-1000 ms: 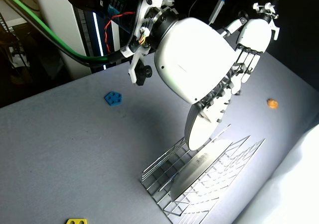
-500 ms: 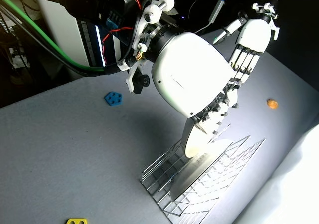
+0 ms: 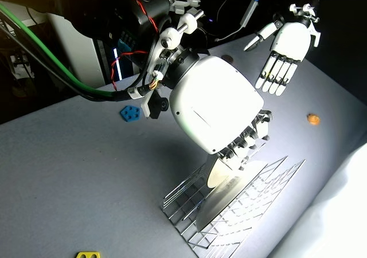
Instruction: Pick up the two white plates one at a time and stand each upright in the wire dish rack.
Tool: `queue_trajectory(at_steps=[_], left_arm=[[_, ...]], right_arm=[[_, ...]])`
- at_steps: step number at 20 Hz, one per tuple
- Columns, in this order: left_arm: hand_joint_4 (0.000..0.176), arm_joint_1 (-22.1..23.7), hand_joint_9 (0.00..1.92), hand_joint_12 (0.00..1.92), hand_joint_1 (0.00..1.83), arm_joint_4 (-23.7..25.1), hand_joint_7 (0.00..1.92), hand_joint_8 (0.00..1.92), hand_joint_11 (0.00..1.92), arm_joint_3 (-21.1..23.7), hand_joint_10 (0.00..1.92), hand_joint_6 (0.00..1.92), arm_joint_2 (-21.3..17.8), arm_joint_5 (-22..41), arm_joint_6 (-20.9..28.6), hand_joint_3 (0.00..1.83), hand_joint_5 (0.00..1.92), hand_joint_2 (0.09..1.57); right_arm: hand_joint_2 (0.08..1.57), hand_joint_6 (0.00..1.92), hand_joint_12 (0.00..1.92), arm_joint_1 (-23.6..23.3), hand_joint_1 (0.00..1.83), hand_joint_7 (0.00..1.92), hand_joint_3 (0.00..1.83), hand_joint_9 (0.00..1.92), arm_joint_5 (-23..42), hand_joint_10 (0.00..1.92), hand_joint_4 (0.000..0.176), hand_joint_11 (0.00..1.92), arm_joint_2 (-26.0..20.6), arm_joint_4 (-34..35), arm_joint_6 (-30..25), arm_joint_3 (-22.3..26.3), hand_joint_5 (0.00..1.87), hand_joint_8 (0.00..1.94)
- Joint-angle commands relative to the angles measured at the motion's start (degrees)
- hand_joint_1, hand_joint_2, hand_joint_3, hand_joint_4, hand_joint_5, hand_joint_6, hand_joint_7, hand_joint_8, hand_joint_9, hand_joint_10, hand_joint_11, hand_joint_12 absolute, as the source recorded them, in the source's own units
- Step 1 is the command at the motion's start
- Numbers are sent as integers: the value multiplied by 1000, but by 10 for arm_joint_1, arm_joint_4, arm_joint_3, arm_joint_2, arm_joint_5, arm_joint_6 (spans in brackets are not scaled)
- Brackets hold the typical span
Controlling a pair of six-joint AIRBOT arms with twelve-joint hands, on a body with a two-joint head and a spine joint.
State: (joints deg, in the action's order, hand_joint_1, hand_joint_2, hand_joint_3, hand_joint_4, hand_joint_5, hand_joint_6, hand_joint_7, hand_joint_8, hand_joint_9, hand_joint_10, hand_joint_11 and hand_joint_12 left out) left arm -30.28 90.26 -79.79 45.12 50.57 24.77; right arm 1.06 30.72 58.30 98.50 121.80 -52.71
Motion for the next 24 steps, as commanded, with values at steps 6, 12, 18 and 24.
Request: queue_trajectory(at_steps=[6,12,18,24], left_arm=[[0,6,138,338,0,-32,153,0,0,1,1,0,-2,13,2,0,180,1137],[0,6,131,257,0,-32,149,7,0,2,7,5,0,13,2,0,170,1134],[0,6,156,317,0,-29,183,4,0,5,3,2,1,12,2,0,192,1129],[0,6,118,233,0,-27,143,1,0,9,1,0,0,11,2,4,155,1143]], right_arm=[[1137,1174,1026,9,1364,942,0,861,-16,1193,0,695,7,-93,-38,-7,885,983],[1128,1154,1023,18,1367,978,0,870,-29,1181,0,699,32,-93,-43,-34,890,939],[1119,1126,1027,29,1370,1006,0,892,-33,1152,0,709,45,-103,-49,-45,901,898],[1131,1136,1031,43,1340,980,3,845,-29,1093,0,665,46,-149,-79,-46,910,947]])
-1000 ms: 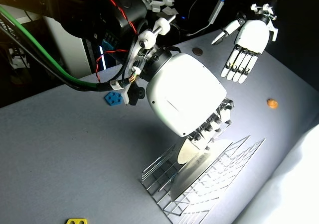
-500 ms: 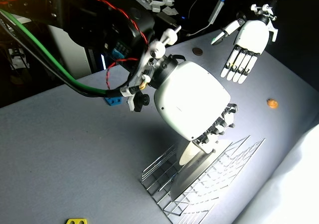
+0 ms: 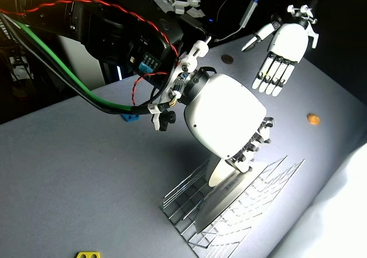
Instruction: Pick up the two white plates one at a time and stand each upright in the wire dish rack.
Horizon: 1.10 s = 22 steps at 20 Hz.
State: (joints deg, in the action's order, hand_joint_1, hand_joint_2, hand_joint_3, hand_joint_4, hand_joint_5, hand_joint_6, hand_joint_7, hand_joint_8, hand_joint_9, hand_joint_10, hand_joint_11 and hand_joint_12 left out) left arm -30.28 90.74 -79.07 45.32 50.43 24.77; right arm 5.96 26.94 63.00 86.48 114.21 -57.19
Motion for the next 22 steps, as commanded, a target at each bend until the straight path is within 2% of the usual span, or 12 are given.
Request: queue_trajectory(at_steps=[1,4,8,9,10,11,15,16,17,18,20,22], left_arm=[[0,6,123,261,0,-32,148,2,0,2,2,4,-2,13,2,3,170,1143],[0,7,148,316,0,-32,171,1,0,3,2,1,-2,13,2,0,186,1140],[0,7,117,224,0,-32,136,4,0,3,3,3,-1,13,2,1,150,1141],[0,7,124,230,0,-32,145,8,0,3,6,7,-1,13,2,0,160,1140],[0,7,123,234,0,-32,149,8,0,3,5,9,-1,13,2,0,165,1136],[0,7,123,236,0,-32,148,7,0,3,4,7,-1,13,2,0,164,1139],[0,7,138,283,0,-29,158,3,0,3,4,6,-1,13,2,1,180,1144],[0,7,136,282,0,-29,154,1,0,3,3,1,-1,13,2,0,170,1137],[0,7,114,230,0,-29,135,1,0,3,3,1,-1,13,2,0,154,1134],[0,7,121,255,0,-29,145,4,0,3,5,4,-1,13,2,0,164,1137],[0,7,124,283,0,-29,146,2,0,3,2,2,-1,12,2,1,172,1139],[0,7,135,280,0,-29,156,5,0,3,6,1,-1,12,2,0,170,1137]], right_arm=[[1133,1142,1040,-4,1360,989,0,833,11,1191,0,652,-1,-32,-3,-2,898,942],[1147,1180,1095,7,1361,957,0,806,14,1249,0,624,-1,-39,-4,-5,868,1002],[1162,1206,1139,12,1355,927,1,756,13,1312,0,555,1,-41,-7,-10,850,1060],[1182,1245,1142,12,1216,883,2,760,13,794,0,534,1,-41,-8,-10,823,1131],[1181,1241,1122,12,1191,890,2,842,12,485,16,548,2,-42,-9,-10,820,1126],[1187,1257,1111,12,1186,893,0,883,12,315,15,531,2,-42,-9,-10,796,1142],[1227,1359,1124,12,1161,821,3,854,11,152,11,439,4,-42,-10,-10,711,1275],[1227,1311,1119,12,1121,742,0,847,10,127,0,424,5,-42,-11,-10,749,660],[1180,648,1085,12,1207,790,0,839,9,87,0,415,5,-42,-12,-10,655,323],[1182,309,1102,12,1216,808,0,812,8,54,0,363,6,-42,-12,-10,687,162],[1160,71,1065,12,1224,840,0,809,8,22,0,349,6,-42,-13,-10,751,34],[1164,47,1060,12,1212,842,2,808,7,17,0,339,6,-43,-13,-10,759,20]])
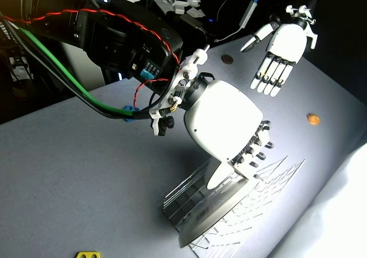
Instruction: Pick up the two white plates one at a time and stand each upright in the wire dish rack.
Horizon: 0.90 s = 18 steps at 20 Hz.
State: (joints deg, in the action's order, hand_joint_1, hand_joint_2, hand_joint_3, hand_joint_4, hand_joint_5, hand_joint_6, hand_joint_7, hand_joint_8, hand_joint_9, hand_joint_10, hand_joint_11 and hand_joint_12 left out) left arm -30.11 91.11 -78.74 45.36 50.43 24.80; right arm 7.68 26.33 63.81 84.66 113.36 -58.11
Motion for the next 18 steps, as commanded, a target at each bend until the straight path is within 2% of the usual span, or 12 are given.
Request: queue_trajectory(at_steps=[1,8,18], left_arm=[[0,5,132,266,0,-33,158,4,0,0,3,1,-1,12,1,2,172,1142],[0,5,144,272,0,-33,165,5,0,0,8,2,-1,12,1,0,182,1134],[0,5,119,246,0,-33,146,4,0,0,4,7,-2,12,1,0,172,1134]], right_arm=[[1156,29,1041,-6,1223,844,0,810,13,13,0,349,-2,-25,-5,-1,765,11],[1156,13,1046,-9,1205,834,0,809,12,9,0,347,-2,-25,-6,0,760,7],[1178,0,1136,-9,1170,780,0,743,12,0,0,222,-3,-27,-6,3,716,0]])
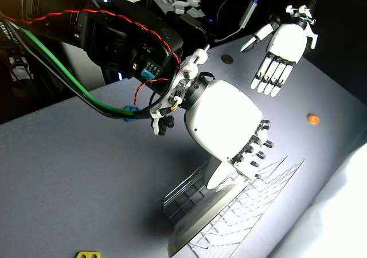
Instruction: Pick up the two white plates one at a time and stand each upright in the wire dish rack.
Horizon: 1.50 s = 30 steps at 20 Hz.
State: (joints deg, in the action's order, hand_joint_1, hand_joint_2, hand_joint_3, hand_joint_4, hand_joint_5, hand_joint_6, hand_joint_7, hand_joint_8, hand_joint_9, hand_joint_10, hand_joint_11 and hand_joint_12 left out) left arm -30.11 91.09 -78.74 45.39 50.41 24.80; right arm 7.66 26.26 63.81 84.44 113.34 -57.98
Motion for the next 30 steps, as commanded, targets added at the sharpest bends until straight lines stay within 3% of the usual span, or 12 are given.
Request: queue_trajectory(at_steps=[1,3,5,6,10,15,16,19,21,25,27,30], left_arm=[[0,5,123,260,0,-33,150,3,0,0,4,4,-2,12,1,0,173,1132],[0,5,91,181,0,-33,115,4,0,0,2,3,-2,12,1,0,140,1132],[0,6,150,280,0,-33,181,7,0,0,4,6,-2,12,1,0,191,1138],[0,6,127,199,0,-33,158,1,0,1,4,4,-2,12,1,1,167,1140],[0,6,133,225,0,-33,164,0,0,2,0,0,-3,13,1,1,167,1150],[0,7,113,209,0,-33,150,1,0,3,2,0,-3,13,1,0,162,1140],[0,8,143,253,0,-33,178,9,0,4,10,7,-4,13,1,1,182,1143],[0,12,119,226,0,-33,146,2,0,10,3,1,-6,13,1,0,167,1142],[0,22,120,196,0,-20,154,2,0,19,1,1,-9,13,1,0,162,1137],[0,47,131,255,0,-7,157,4,0,39,2,1,-19,25,1,0,166,1133],[0,65,110,159,0,5,142,5,0,48,5,4,-24,38,1,0,144,1135],[0,95,135,254,0,20,167,1,0,54,0,3,-27,59,1,2,183,1134]], right_arm=[[1181,0,1155,-8,1166,766,1,730,13,0,0,203,-3,-26,-5,1,704,0],[1186,0,1157,-8,1158,749,2,712,13,0,0,184,-3,-29,-5,2,688,0],[1185,0,1184,-9,1153,684,1,649,15,0,0,99,-3,-32,-5,2,637,0],[1164,0,1188,-9,1148,616,0,577,16,0,0,8,-3,-34,-6,2,592,0],[1246,0,851,-12,948,403,18,363,32,0,0,0,-4,-98,-44,5,377,0],[1161,0,798,-24,1022,372,0,330,57,0,0,0,-17,-149,-73,14,346,0],[1186,1,658,-23,975,314,2,263,76,0,0,0,-34,-246,-134,28,296,1],[1186,0,581,-25,947,278,1,231,103,0,0,0,-61,-326,-168,52,249,0],[1215,1,543,-28,891,258,9,219,122,1,0,0,-84,-335,-169,66,229,0],[1162,3,566,-18,979,282,0,238,182,4,0,0,-144,-337,-171,103,252,1],[1242,0,374,-15,862,220,17,178,179,0,0,0,-176,-346,-179,121,168,0],[1226,12,419,-11,895,249,0,191,172,7,0,0,-216,-349,-177,145,209,8]])
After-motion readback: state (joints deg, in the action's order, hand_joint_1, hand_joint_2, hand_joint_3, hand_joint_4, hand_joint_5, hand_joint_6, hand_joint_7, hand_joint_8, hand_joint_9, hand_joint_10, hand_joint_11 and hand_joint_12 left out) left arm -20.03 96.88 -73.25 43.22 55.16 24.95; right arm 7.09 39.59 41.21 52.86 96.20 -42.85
